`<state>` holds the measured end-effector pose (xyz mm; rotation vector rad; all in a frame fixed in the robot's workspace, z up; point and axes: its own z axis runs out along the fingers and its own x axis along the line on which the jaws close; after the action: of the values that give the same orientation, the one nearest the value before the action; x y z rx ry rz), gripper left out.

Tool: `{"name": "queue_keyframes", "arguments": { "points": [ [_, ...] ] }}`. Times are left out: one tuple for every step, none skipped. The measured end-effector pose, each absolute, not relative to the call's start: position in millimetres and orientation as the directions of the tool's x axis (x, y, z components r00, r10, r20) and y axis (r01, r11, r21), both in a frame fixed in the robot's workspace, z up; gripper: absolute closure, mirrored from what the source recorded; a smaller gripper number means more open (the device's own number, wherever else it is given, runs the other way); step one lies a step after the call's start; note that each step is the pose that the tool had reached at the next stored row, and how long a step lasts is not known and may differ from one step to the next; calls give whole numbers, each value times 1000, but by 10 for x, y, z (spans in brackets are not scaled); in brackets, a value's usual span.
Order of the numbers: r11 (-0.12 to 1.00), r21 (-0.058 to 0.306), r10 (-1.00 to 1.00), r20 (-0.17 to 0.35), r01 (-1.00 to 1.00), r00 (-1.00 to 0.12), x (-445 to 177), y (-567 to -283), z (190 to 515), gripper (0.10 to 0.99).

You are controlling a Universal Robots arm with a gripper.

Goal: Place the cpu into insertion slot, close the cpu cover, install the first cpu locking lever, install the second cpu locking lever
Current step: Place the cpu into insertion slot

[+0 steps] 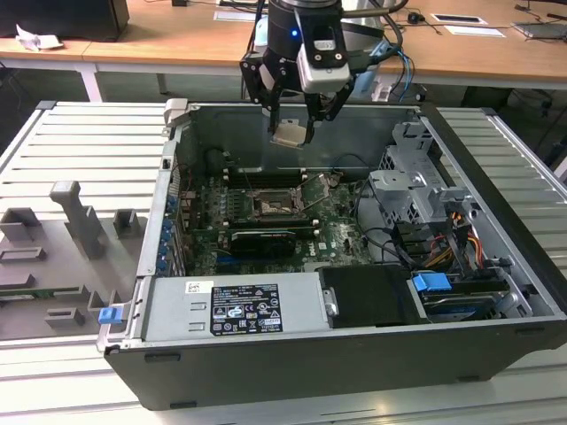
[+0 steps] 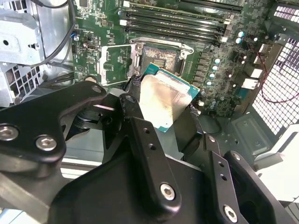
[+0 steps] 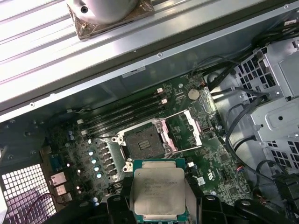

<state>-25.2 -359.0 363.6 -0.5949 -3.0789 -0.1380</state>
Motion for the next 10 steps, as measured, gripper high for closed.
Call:
{"name": "queue_keyframes", "arguments": {
  "points": [
    [923, 86, 374, 19, 374, -927, -252, -3590, 3636, 557],
    [922, 86, 377, 19, 377, -926, -252, -3590, 3635, 557],
    [921, 86, 379, 19, 379, -925, -252, -3590, 3634, 557],
    [920, 86, 382, 19, 383, -924, -252, -3590, 3633, 557],
    [919, 86, 385, 19, 385, -923, -252, -3590, 3633, 557],
    [918, 86, 388, 19, 388, -922, -252, -3590, 3632, 557],
    [917, 86, 390, 19, 391, -920, -252, -3590, 3631, 557],
    [915, 86, 393, 19, 394, -919, -252, -3590, 3631, 557],
    [914, 86, 396, 19, 396, -918, -252, -3590, 3630, 557],
    [912, 86, 400, 19, 400, -916, -252, -3590, 3629, 557]
  ]
}}
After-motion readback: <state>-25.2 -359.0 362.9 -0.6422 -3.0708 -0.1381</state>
